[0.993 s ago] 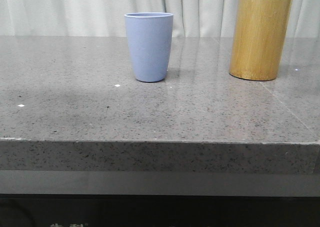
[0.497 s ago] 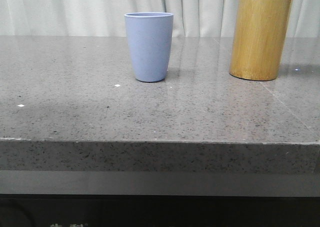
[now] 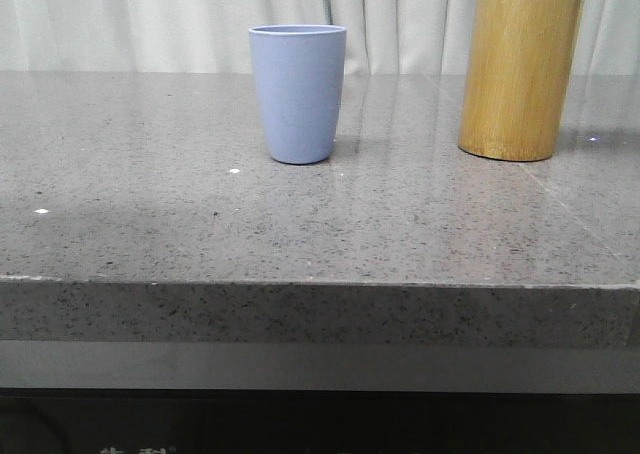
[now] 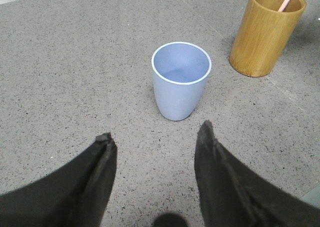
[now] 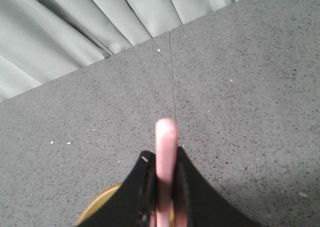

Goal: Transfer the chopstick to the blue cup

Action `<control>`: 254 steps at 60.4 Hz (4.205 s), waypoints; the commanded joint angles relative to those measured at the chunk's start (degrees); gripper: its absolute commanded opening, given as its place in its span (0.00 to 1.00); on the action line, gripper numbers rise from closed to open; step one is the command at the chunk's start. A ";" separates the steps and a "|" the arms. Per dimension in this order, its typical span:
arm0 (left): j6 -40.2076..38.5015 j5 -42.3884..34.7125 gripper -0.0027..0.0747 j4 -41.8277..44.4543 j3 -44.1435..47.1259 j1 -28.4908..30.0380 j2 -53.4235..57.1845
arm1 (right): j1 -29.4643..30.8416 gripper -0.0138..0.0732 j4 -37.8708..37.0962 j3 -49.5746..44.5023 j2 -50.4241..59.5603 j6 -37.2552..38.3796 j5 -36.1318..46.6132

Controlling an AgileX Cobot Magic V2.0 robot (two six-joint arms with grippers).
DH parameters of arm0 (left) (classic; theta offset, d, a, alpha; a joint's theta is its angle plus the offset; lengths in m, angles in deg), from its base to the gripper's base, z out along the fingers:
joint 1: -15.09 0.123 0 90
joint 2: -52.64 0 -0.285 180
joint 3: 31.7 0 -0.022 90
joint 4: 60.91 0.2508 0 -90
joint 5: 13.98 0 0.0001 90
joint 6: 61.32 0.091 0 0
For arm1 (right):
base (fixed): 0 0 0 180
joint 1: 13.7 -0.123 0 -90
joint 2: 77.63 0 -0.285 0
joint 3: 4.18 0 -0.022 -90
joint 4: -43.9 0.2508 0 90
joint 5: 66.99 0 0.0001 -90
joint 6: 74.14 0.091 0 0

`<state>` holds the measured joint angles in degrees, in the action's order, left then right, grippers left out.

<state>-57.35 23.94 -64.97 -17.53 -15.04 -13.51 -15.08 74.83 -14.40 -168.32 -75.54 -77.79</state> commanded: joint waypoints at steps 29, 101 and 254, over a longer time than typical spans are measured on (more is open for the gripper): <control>-0.36 -4.54 0.49 -0.84 -1.44 -0.48 0.86 | -0.59 0.09 -4.98 24.26 2.11 -13.15 -13.11; -0.36 -4.54 0.49 -0.84 -1.44 -0.48 0.86 | -25.64 0.34 -5.16 34.93 -15.77 -21.52 -14.96; -0.36 -4.54 0.01 -0.84 -1.44 -0.48 0.86 | -15.83 0.08 -14.65 -16.82 50.58 -12.82 -29.56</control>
<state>-57.35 23.91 -64.97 -17.51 -15.04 -13.51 -31.27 59.94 -32.44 -117.63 -88.10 -111.75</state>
